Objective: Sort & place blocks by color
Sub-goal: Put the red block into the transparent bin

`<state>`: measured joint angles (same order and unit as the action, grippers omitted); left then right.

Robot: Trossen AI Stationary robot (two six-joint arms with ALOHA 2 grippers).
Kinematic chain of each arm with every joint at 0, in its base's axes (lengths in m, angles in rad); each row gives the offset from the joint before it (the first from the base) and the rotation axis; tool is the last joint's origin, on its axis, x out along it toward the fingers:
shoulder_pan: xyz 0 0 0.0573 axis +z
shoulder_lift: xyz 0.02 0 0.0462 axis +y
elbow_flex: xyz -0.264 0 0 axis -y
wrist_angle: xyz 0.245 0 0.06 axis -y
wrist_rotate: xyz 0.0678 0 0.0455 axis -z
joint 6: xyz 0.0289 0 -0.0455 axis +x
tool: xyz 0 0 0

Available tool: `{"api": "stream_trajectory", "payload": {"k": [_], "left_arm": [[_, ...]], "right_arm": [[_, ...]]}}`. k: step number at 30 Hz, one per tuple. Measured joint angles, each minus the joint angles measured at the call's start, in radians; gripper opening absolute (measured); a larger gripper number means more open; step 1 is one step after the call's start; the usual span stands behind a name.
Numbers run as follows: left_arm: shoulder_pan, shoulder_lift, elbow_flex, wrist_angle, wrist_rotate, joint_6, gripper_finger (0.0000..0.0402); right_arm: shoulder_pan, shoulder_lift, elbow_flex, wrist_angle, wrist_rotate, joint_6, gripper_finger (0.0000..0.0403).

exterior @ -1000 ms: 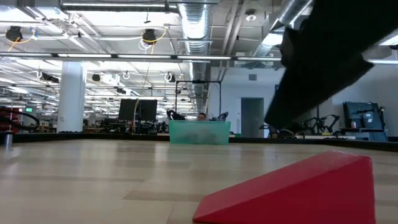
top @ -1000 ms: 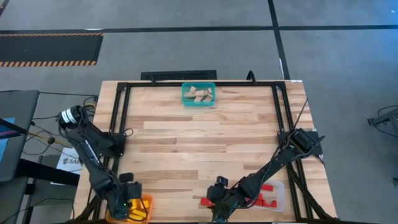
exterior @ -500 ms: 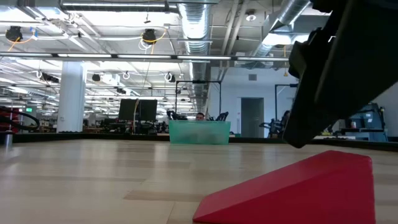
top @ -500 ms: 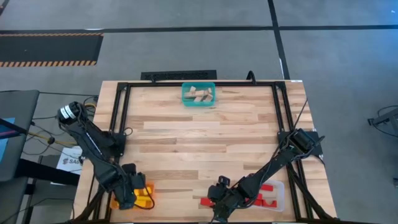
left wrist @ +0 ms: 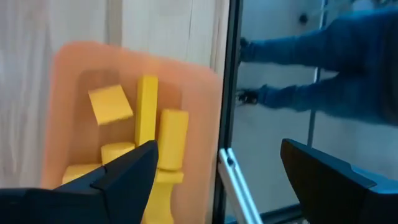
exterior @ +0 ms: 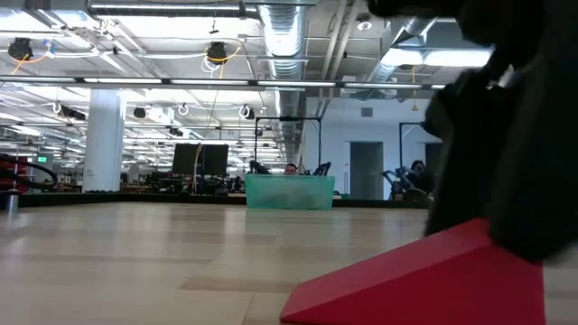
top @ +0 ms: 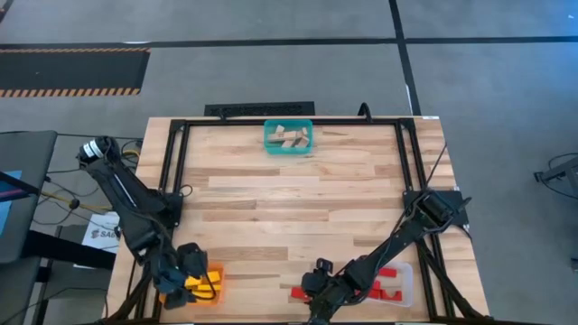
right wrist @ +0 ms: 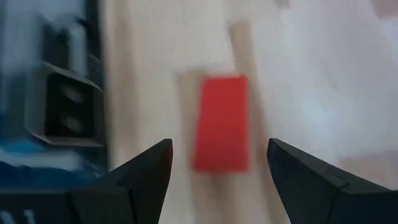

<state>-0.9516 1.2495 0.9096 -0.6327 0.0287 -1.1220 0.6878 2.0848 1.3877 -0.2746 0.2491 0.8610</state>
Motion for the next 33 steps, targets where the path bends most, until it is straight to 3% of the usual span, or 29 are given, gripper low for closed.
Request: {"api": "stream_trajectory", "payload": {"k": [7,19,24,31,33], "left_arm": [[0.011,-0.041,0.000,0.008,-0.128,-0.003,0.0325],[0.076,-0.040,0.000,0.091,-0.135,0.122,0.0325],[0.102,-0.040,0.000,0.090,-0.135,0.159,0.0325],[0.117,-0.040,0.000,0.075,-0.131,0.164,0.0325],[0.117,-0.040,0.000,0.073,-0.133,0.168,0.0325]], "right_arm": [[-0.004,0.031,0.003,-0.025,0.027,0.011,0.0281],[-0.013,0.072,0.017,-0.013,0.048,-0.038,0.0265],[-0.022,0.065,0.018,-0.021,0.046,-0.094,0.0225],[-0.030,0.003,0.016,-0.114,0.035,-0.112,0.0117],[-0.034,-0.051,0.014,-0.176,0.034,-0.123,0.0115]]}}
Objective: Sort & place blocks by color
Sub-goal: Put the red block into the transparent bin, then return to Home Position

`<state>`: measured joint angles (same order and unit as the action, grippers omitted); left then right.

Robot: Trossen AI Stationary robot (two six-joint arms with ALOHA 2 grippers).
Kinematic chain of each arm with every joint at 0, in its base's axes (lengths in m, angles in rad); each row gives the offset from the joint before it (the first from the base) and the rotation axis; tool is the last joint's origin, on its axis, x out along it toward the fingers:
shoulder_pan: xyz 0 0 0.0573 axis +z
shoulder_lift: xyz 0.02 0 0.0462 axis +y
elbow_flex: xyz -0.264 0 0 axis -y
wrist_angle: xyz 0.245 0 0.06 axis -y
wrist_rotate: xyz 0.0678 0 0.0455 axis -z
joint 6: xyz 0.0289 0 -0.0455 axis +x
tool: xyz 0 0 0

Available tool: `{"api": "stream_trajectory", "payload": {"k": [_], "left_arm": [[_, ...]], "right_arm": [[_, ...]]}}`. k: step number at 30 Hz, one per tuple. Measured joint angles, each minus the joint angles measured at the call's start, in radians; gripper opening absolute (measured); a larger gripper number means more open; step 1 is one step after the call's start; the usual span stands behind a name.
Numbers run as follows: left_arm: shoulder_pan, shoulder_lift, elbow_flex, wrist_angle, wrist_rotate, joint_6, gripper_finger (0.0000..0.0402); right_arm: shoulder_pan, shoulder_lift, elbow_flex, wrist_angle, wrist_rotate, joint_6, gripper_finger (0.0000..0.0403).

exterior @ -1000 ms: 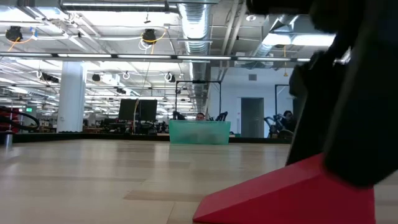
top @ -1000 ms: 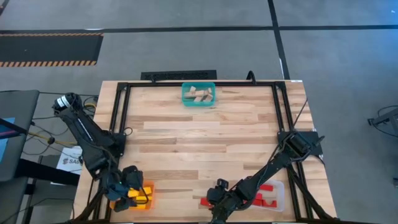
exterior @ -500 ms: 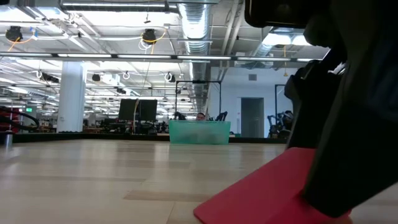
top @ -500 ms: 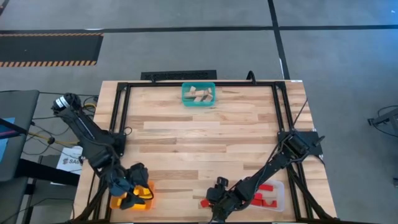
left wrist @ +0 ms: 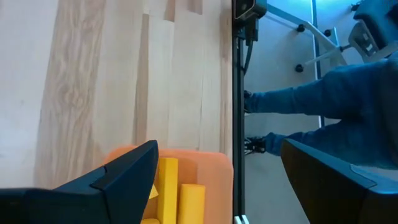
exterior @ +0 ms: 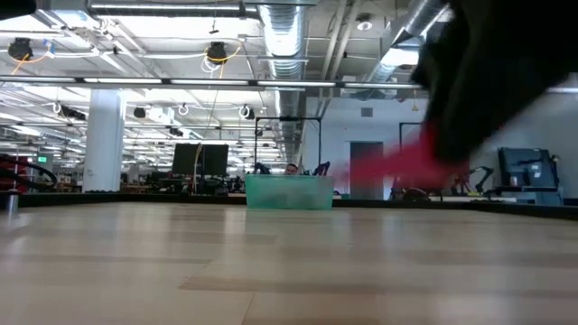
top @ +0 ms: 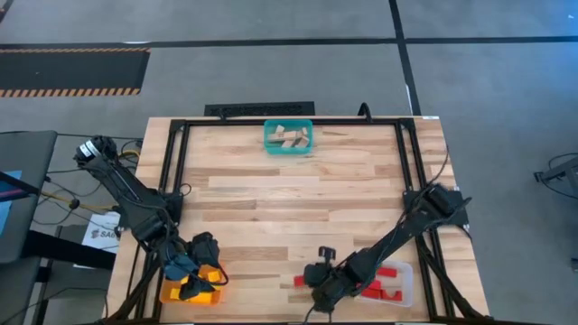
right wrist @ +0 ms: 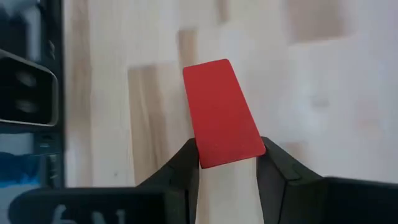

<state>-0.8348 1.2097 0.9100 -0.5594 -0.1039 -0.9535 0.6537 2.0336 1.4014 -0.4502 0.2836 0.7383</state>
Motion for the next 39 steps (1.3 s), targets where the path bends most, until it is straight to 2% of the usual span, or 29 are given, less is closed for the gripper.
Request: {"api": "stream_trajectory", "payload": {"k": [5,11,16,19,23,29,34,37,39], "left_arm": [[0.000,0.000,0.000,0.000,-0.044,0.001,0.0325],[0.040,0.000,0.000,0.086,-0.116,0.076,0.0325],[0.132,0.000,0.000,0.139,-0.120,0.207,0.0325],[0.204,0.000,0.000,0.170,-0.108,0.279,0.0325],[0.301,0.001,0.000,0.194,-0.034,0.351,0.0325],[0.415,0.001,0.000,0.181,0.065,0.412,0.0325],[0.461,-0.032,0.000,0.135,0.072,0.457,0.0325],[0.489,-0.088,0.000,0.072,0.044,0.475,0.0325],[0.509,-0.144,0.000,0.041,0.003,0.481,0.0325]], "right_arm": [[0.014,-0.182,0.003,-0.263,-0.020,0.090,0.0115],[0.162,-0.332,-0.009,-0.618,-0.123,0.373,0.0131],[0.308,-0.377,-0.087,-0.674,-0.168,0.604,0.0129],[0.345,-0.376,-0.136,-0.681,-0.183,0.690,0.0128],[0.344,-0.376,-0.176,-0.667,-0.205,0.708,0.0151],[0.312,-0.405,-0.178,-0.666,-0.240,0.637,0.0221],[0.279,-0.481,-0.178,-0.677,-0.255,0.587,0.0265],[0.242,-0.554,-0.178,-0.688,-0.179,0.562,0.0274],[0.216,-0.614,-0.178,-0.686,-0.061,0.544,0.0275]]}}
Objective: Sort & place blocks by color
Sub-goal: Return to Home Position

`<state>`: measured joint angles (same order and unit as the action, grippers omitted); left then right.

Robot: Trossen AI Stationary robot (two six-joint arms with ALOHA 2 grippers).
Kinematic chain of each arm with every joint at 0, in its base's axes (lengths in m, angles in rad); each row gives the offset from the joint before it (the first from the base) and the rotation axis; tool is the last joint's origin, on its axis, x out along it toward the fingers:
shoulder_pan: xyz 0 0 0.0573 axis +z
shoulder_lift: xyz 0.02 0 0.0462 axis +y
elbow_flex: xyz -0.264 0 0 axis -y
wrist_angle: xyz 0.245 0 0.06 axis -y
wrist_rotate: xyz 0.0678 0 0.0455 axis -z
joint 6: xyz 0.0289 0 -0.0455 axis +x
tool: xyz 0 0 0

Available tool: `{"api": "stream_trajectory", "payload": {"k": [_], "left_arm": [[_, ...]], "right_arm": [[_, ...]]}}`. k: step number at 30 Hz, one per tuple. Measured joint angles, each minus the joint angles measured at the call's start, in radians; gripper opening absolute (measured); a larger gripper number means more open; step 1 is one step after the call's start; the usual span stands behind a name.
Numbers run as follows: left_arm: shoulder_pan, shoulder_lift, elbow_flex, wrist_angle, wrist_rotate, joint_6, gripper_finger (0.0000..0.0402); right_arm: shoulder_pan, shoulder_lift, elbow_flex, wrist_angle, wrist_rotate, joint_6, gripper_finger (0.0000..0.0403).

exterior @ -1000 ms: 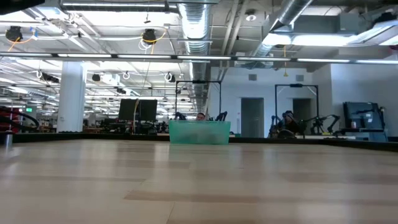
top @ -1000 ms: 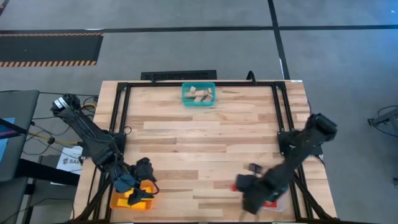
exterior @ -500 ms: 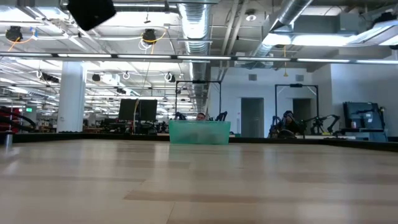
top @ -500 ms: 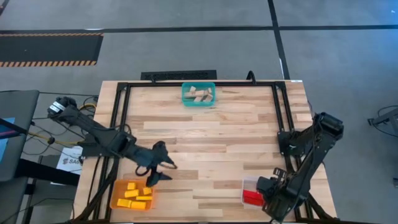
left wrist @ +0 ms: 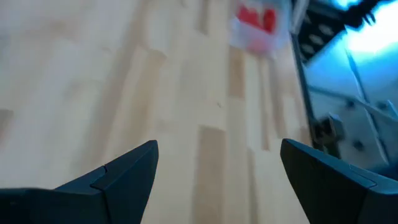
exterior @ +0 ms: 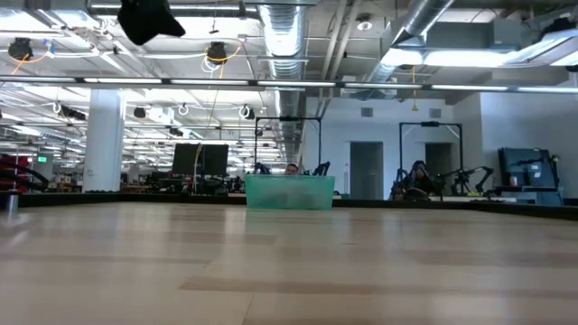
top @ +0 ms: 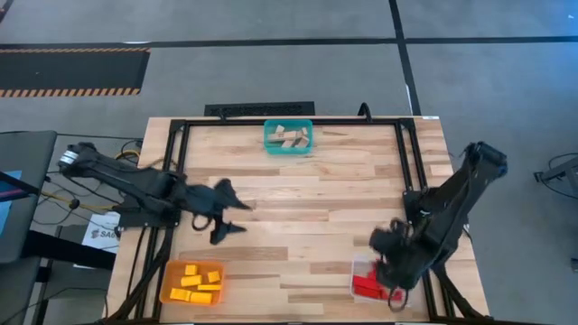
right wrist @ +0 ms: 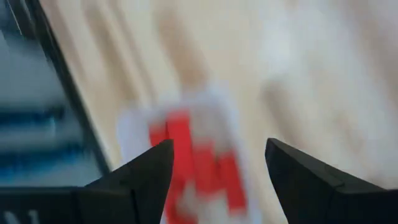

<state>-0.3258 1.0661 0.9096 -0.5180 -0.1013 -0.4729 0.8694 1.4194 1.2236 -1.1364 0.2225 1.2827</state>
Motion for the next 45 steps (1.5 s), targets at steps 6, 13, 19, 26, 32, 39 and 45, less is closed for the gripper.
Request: {"api": "stream_trajectory", "payload": {"k": [6,13,19,26,32,39,45], "left_arm": [[0.052,-0.190,-0.022,0.005,-0.120,0.021,0.0325],[0.073,-0.412,-0.170,0.077,-0.175,0.045,0.0318],[0.073,-0.580,-0.335,0.257,-0.173,0.000,0.0297],[0.072,-0.631,-0.394,0.290,-0.215,-0.091,0.0292],[0.072,-0.668,-0.395,0.228,-0.293,0.018,0.0237],[0.080,-0.753,-0.548,0.378,-0.292,0.073,0.0109],[0.181,-0.788,-0.735,0.660,-0.156,0.039,0.0009]], "right_arm": [[-0.069,-0.202,-0.033,0.086,0.391,-0.126,0.0275],[-0.176,-0.501,-0.353,0.455,0.441,-0.360,0.0227],[-0.278,-0.784,-0.629,0.801,0.466,-0.598,0.0108],[-0.442,-1.059,-0.892,1.007,0.449,-0.715,0.0014],[-0.548,-1.300,-1.021,1.006,0.360,-0.719,0.0006],[-0.594,-1.417,-1.116,0.988,0.348,-0.757,0.0006],[-0.641,-1.415,-1.165,1.083,0.335,-0.768,0.0005]]}}
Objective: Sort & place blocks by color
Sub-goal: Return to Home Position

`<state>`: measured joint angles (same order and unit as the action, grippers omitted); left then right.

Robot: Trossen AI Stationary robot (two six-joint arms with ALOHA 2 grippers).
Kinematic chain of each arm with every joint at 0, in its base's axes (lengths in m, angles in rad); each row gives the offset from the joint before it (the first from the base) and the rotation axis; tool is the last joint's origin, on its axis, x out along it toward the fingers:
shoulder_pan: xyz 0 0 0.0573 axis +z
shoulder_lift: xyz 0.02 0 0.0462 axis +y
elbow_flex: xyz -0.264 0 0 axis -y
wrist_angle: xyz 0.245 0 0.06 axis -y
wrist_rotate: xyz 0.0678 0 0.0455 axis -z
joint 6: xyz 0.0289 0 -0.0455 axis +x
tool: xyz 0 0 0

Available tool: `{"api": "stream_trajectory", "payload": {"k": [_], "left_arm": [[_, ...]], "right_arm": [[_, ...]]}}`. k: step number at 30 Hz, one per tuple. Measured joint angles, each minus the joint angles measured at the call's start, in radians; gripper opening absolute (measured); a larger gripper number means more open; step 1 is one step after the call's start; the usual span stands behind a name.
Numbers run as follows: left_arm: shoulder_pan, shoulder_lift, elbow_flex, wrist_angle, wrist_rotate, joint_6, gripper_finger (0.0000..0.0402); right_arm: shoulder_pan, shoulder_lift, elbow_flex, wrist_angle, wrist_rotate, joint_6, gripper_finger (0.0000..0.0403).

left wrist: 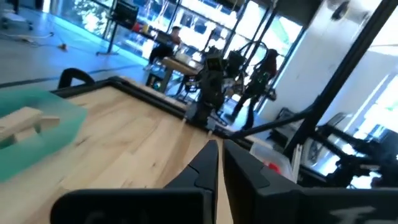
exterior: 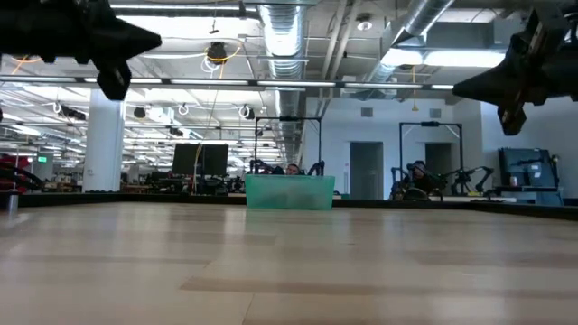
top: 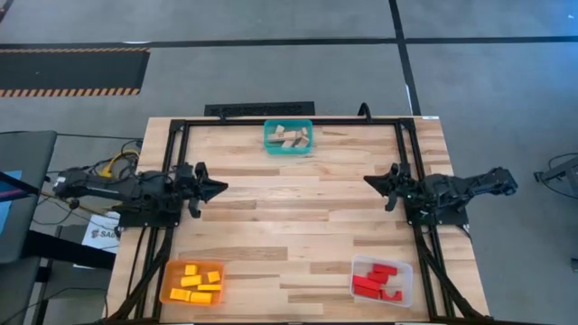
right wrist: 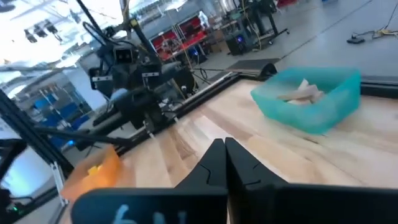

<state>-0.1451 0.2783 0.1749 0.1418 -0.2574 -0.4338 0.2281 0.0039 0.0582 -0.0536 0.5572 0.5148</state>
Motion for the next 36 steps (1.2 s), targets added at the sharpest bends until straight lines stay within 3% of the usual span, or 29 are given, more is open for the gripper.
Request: {"api": "stream_trajectory", "payload": {"k": [9,12,18,23,32,36], "left_arm": [[0.228,0.002,-0.112,0.119,0.338,0.039,0.0001],[0.274,0.002,-0.117,0.118,0.385,0.042,0.0000],[0.305,0.002,-0.163,0.118,0.389,0.058,0.0000],[0.296,-0.014,-0.164,0.053,0.274,0.028,0.0000],[0.220,-0.261,-0.158,-0.123,0.185,0.036,0.0000],[0.204,-0.271,-0.153,-0.132,0.160,0.091,0.0000]], "right_arm": [[-0.134,0.021,-0.014,0.019,-0.180,-0.120,0.0003],[-0.168,0.021,-0.015,0.013,-0.238,-0.148,0.0003],[-0.192,0.021,-0.015,0.011,-0.279,-0.184,0.0017],[-0.192,0.021,-0.015,0.010,-0.280,-0.183,0.0037],[-0.191,0.021,-0.016,0.010,-0.280,-0.183,0.0043],[-0.191,0.021,-0.016,0.010,-0.279,-0.183,0.0044]]}}
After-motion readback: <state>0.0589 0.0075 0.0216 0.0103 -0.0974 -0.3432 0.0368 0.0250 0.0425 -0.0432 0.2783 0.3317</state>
